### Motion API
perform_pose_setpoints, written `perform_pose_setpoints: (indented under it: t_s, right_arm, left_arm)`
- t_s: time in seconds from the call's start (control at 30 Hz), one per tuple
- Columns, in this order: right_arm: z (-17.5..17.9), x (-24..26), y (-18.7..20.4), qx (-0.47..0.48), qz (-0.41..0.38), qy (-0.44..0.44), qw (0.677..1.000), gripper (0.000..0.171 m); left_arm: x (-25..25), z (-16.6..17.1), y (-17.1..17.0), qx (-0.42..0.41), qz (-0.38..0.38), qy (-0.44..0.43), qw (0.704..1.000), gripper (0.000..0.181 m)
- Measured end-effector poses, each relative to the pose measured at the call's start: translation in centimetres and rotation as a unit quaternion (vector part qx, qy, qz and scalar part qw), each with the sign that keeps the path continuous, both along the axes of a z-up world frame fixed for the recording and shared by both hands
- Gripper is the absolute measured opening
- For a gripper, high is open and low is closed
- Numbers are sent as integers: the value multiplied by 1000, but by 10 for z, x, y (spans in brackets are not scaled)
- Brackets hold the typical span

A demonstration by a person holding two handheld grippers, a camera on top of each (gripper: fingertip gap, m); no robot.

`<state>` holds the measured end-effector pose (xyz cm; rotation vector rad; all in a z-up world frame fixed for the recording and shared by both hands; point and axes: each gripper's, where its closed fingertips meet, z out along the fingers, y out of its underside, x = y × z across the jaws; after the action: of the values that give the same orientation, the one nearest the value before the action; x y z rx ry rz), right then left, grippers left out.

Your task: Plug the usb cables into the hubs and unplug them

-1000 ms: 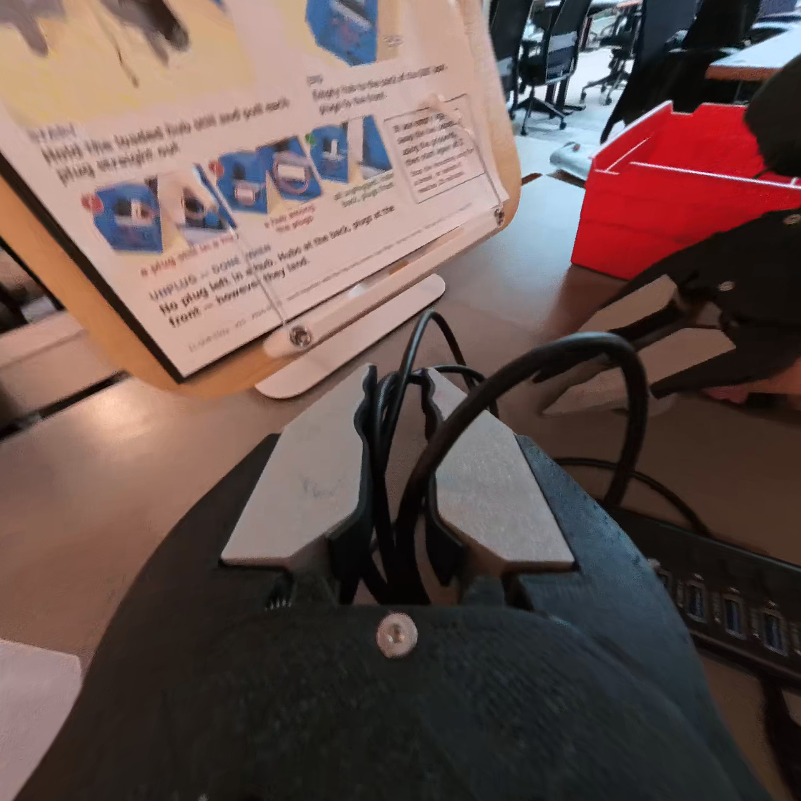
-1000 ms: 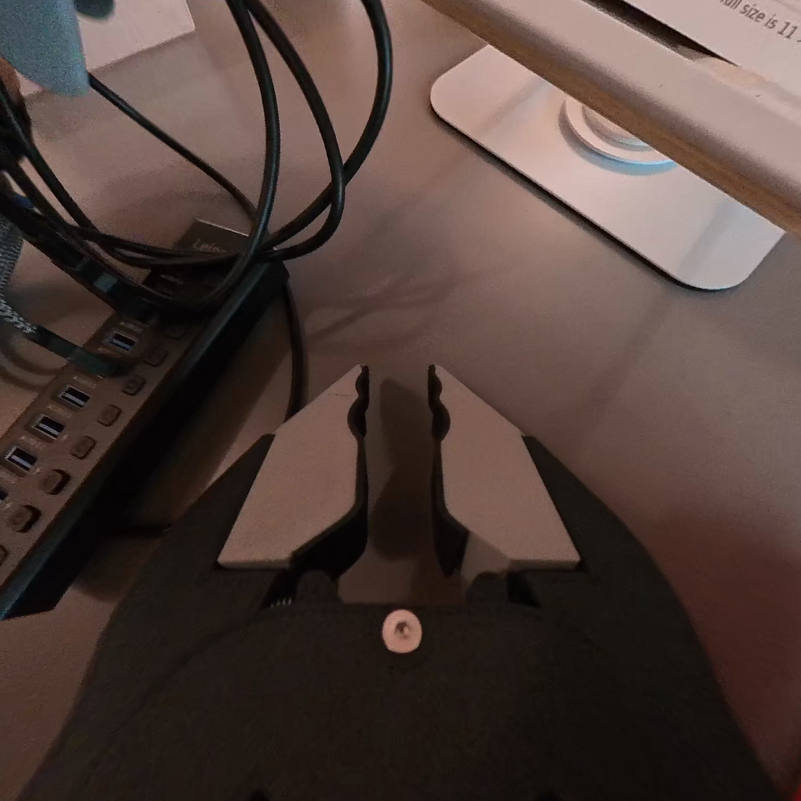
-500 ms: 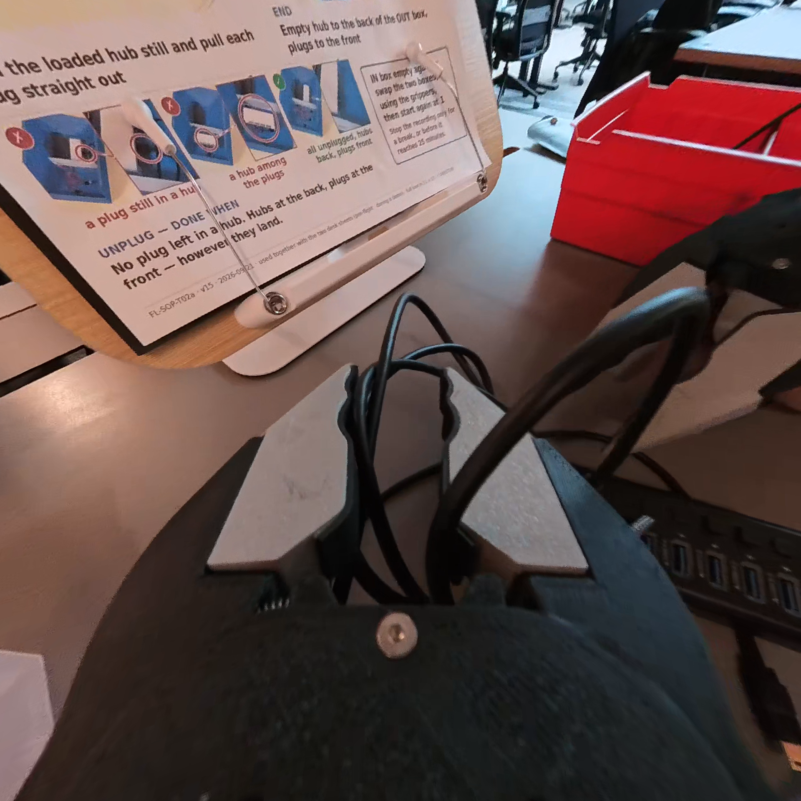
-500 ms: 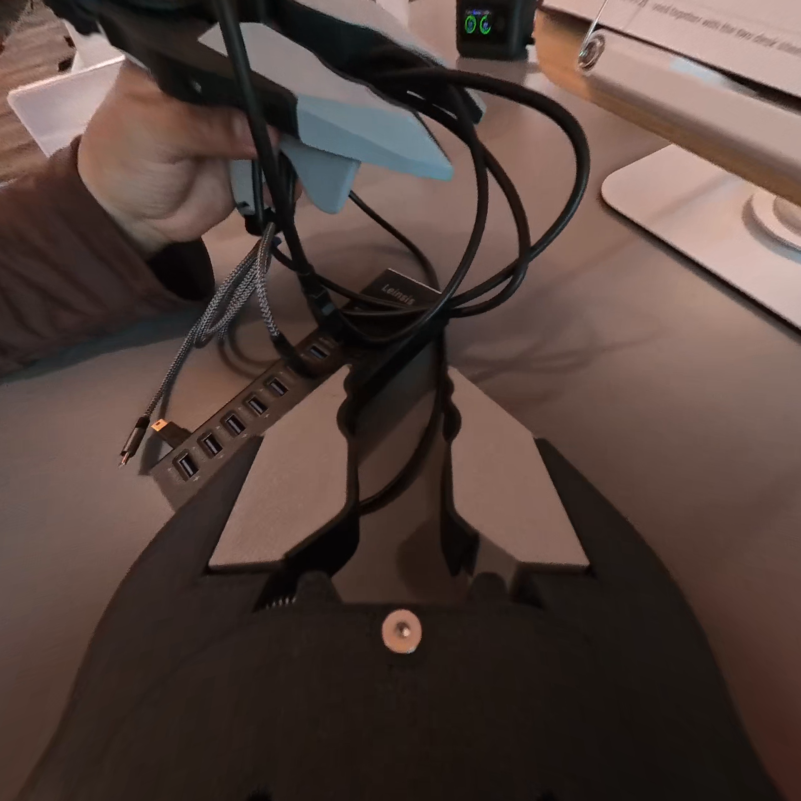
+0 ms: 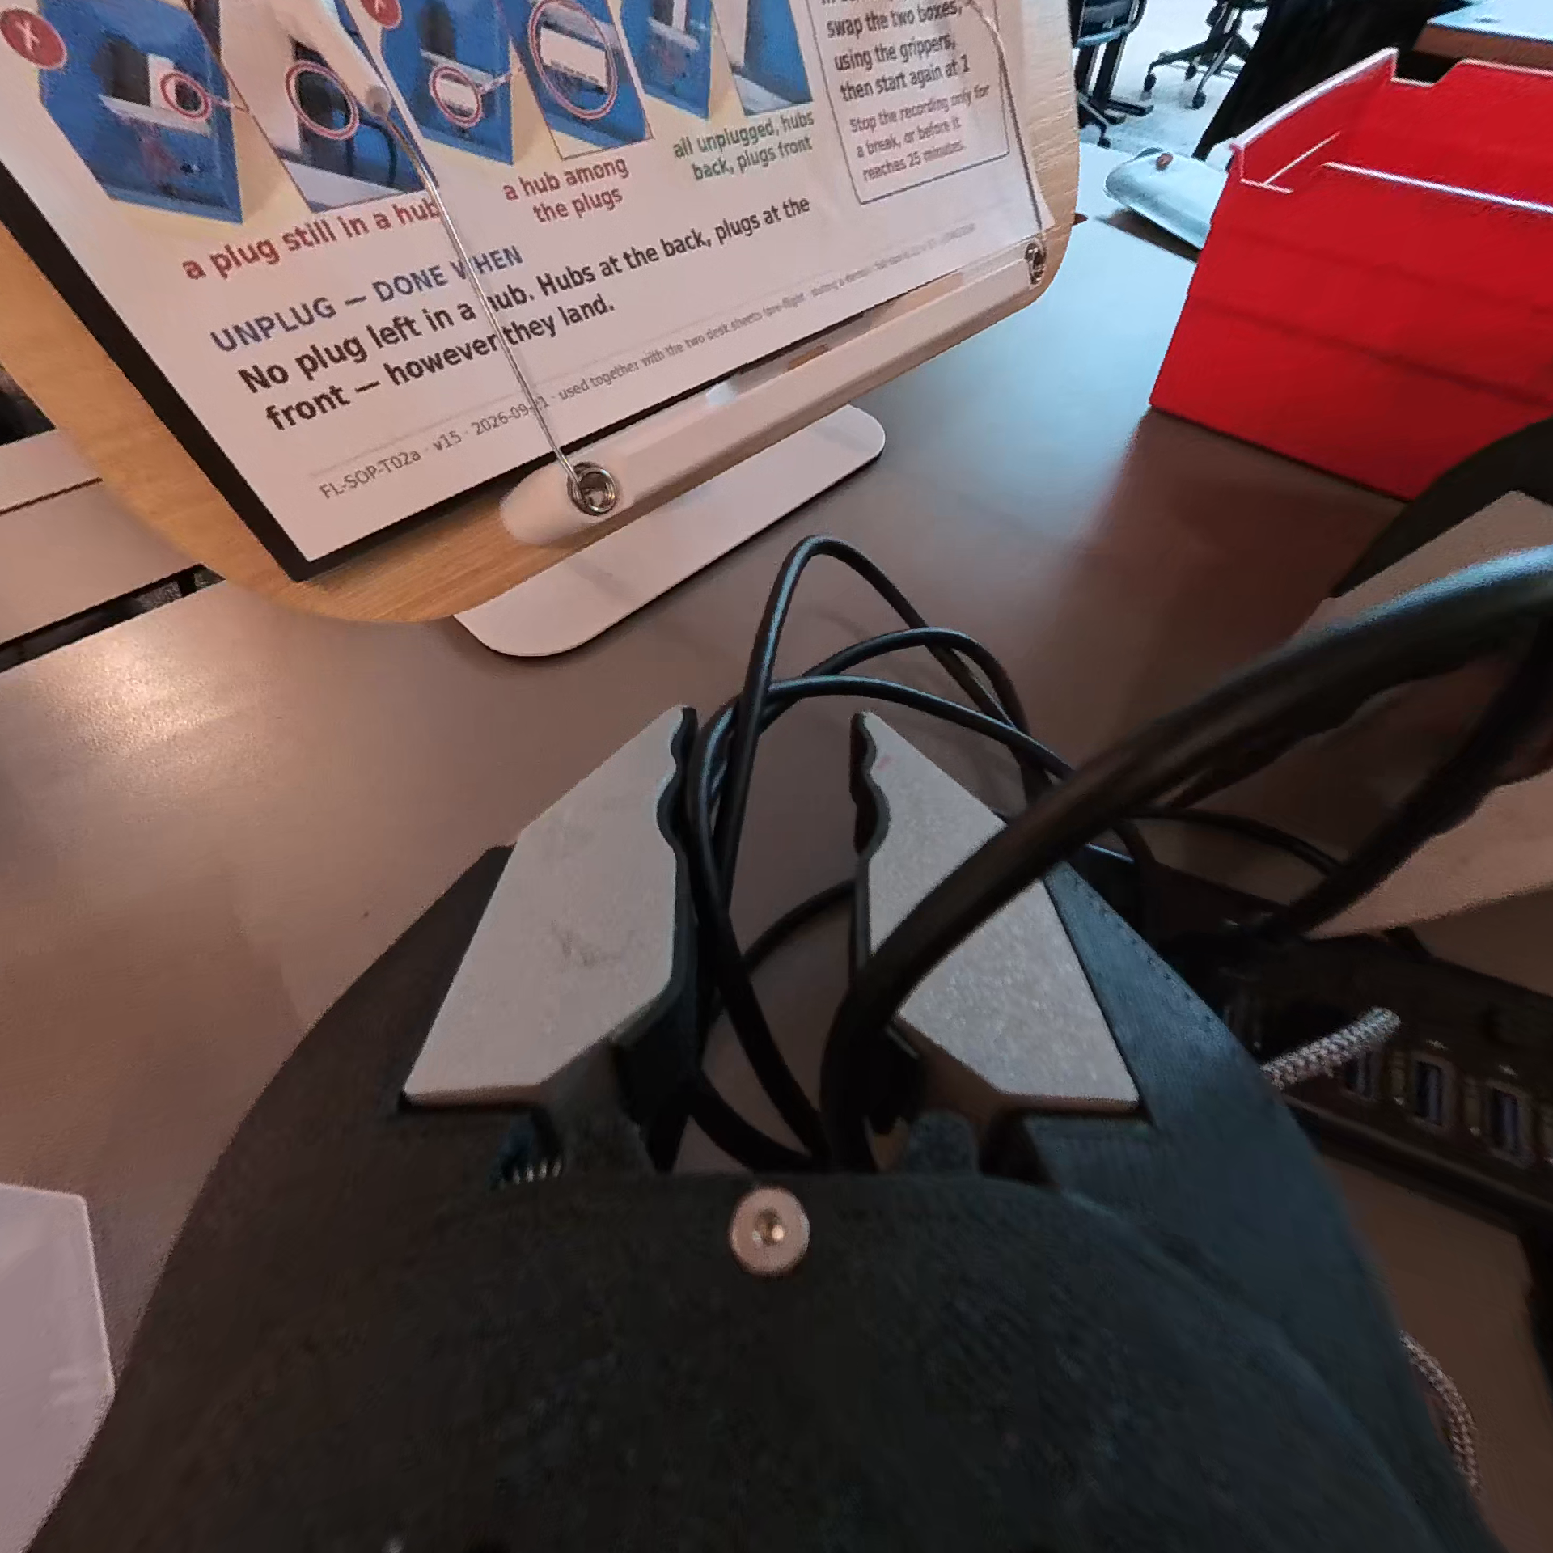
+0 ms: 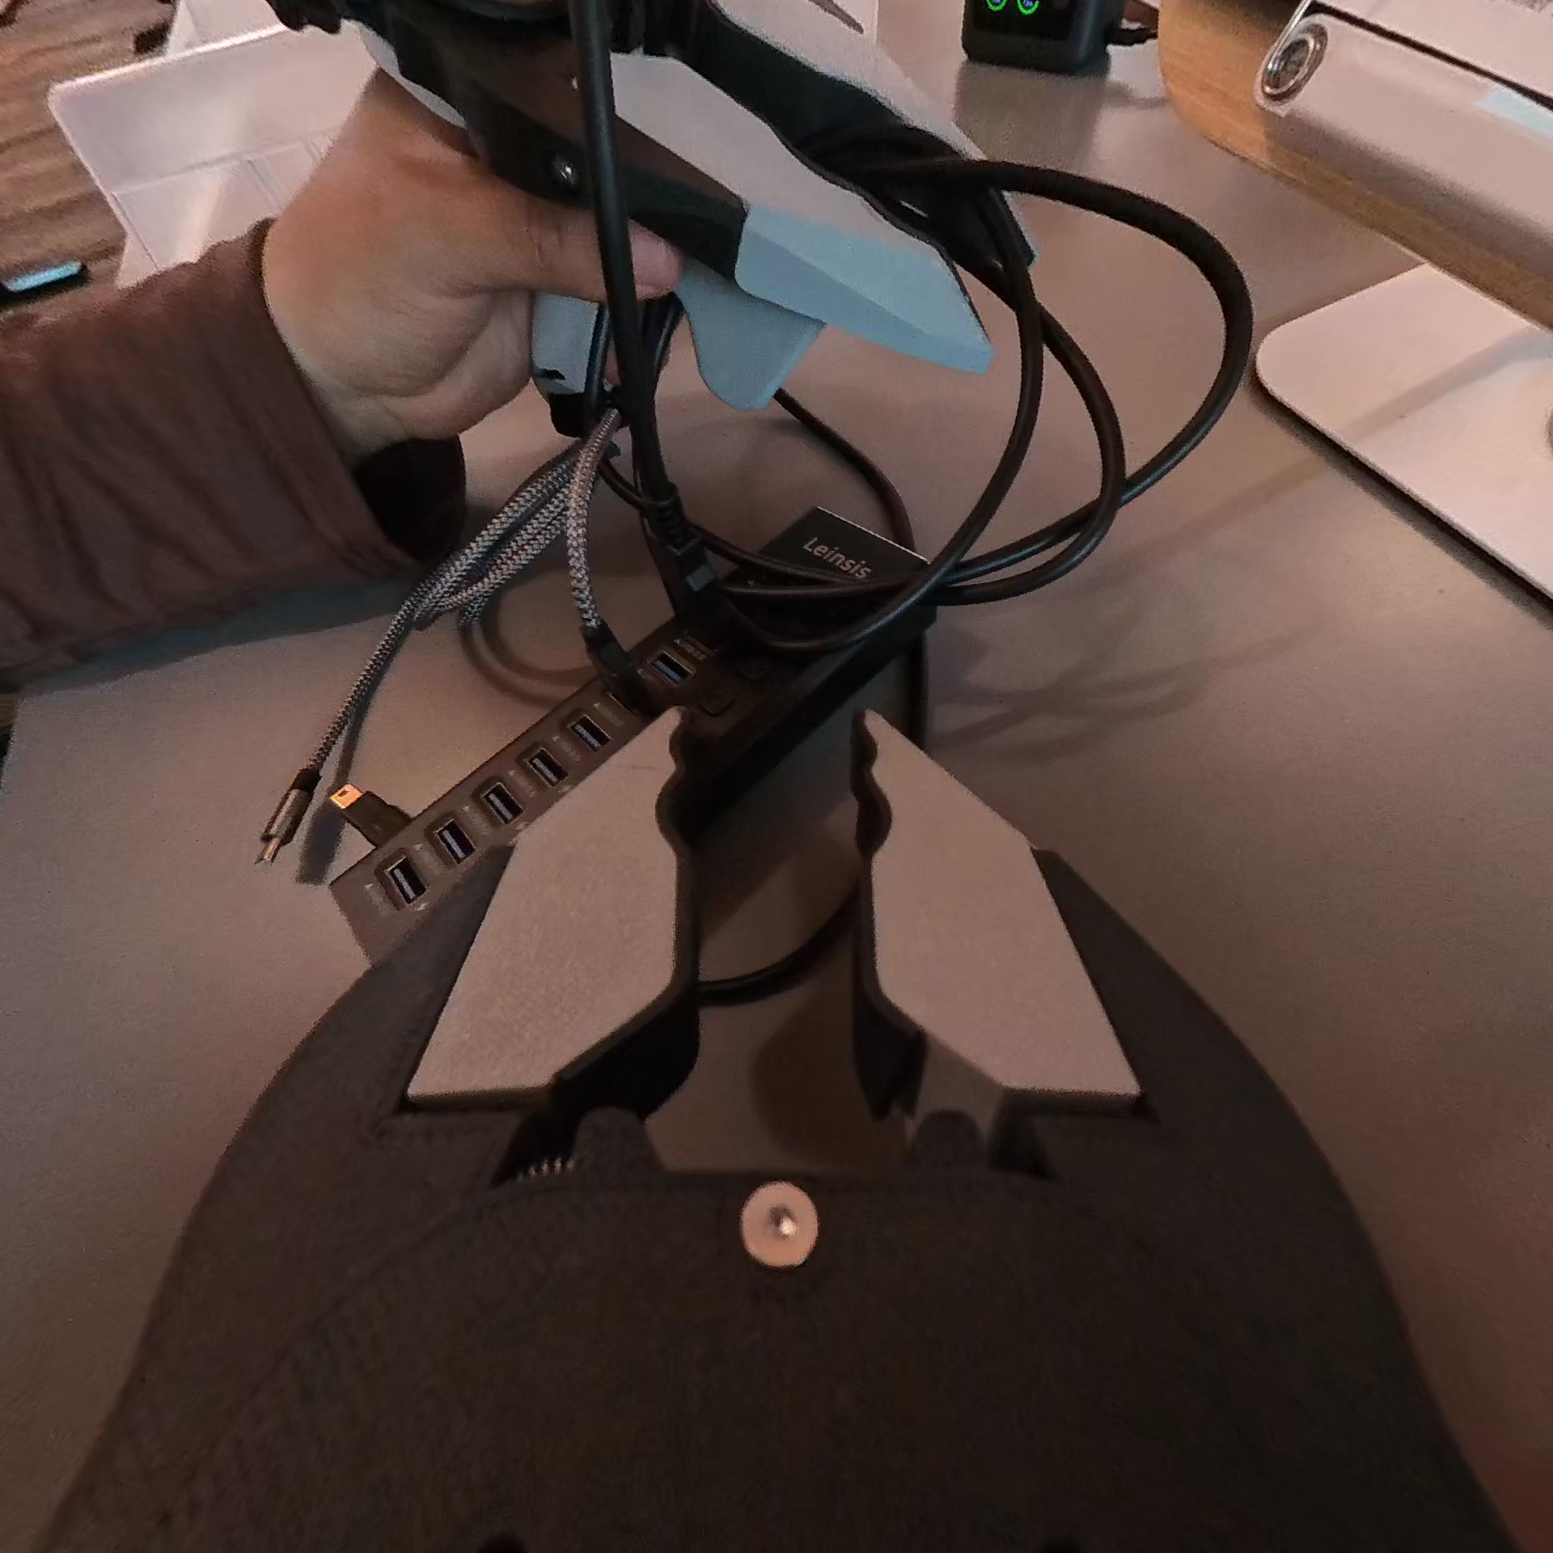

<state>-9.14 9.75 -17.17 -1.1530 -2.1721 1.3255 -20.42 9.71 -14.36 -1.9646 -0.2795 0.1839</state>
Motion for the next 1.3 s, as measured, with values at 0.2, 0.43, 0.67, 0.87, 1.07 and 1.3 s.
perform_pose_setpoints:
  t_s: [0.2, 0.43, 0.67, 0.87, 1.07, 1.3]
  right_arm:
    - [32, 7, -8, -50, -4, 18, 999, 71]
    - [-1, 25, -27, 33, -56, -76, 995, 99]
    - [-30, 41, -36, 112, -15, -127, 985, 85]
    - [-27, 36, 32, 157, -91, -153, 971, 74]
    - [-26, 26, 92, 142, -178, -155, 961, 84]
    - [-15, 18, 75, 143, -143, -94, 975, 57]
  left_arm:
    - [-6, -2, -5, -22, 24, 18, 999, 26]
    - [-6, 1, -5, -20, 31, 29, 999, 24]
    - [-7, 4, -7, -25, 36, 44, 998, 20]
    - [13, 36, -9, 14, -10, 81, 997, 11]
    - [110, 59, 4, 85, -259, 112, 956, 8]
    - [98, 62, 3, 106, -241, 28, 964, 17]
